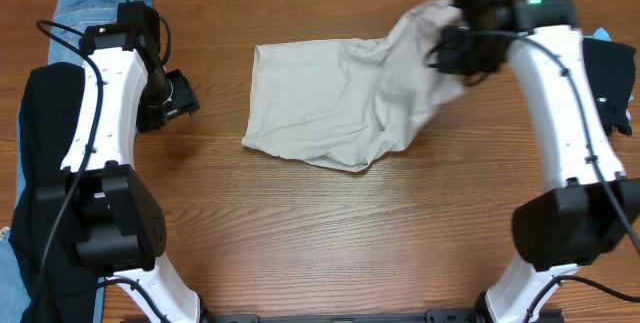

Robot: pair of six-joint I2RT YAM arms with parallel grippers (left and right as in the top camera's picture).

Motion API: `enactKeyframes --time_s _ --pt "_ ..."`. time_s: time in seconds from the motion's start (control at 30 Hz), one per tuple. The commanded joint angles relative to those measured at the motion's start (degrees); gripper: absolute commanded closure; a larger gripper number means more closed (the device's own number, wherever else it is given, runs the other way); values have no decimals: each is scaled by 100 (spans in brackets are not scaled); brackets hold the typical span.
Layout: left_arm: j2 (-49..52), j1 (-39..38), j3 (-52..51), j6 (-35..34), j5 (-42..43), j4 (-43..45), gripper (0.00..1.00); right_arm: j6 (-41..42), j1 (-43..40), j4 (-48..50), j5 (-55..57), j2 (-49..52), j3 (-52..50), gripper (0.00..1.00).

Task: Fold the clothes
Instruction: 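Fold the right end leftward over the shorts with the right gripper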

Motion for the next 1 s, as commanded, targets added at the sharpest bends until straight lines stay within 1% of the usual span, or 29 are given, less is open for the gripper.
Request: enactKeyframes --time_s 0.0,0.23,0.47,0.67,0.73,0.9,0.97 --pt "-2 -2 70 46 48 11 35 254 717 133 181 -48 160 96" --pt "-2 0 70 46 50 22 34 363 1738 807 179 730 160 96" --pt "-2 -4 70 48 50 22 33 376 2271 1493 155 1333 160 96" --pt "-2 -4 70 48 48 31 33 374 2597 2199 146 1414 160 96" --pt "-2 -7 68 48 48 31 32 372 2686 2269 85 1414 160 96" --pt "0 -26 68 48 46 52 32 323 2855 2135 -483 1414 160 96" --pt "0 -26 68 48 48 68 32 92 2922 2052 -769 1414 160 96"
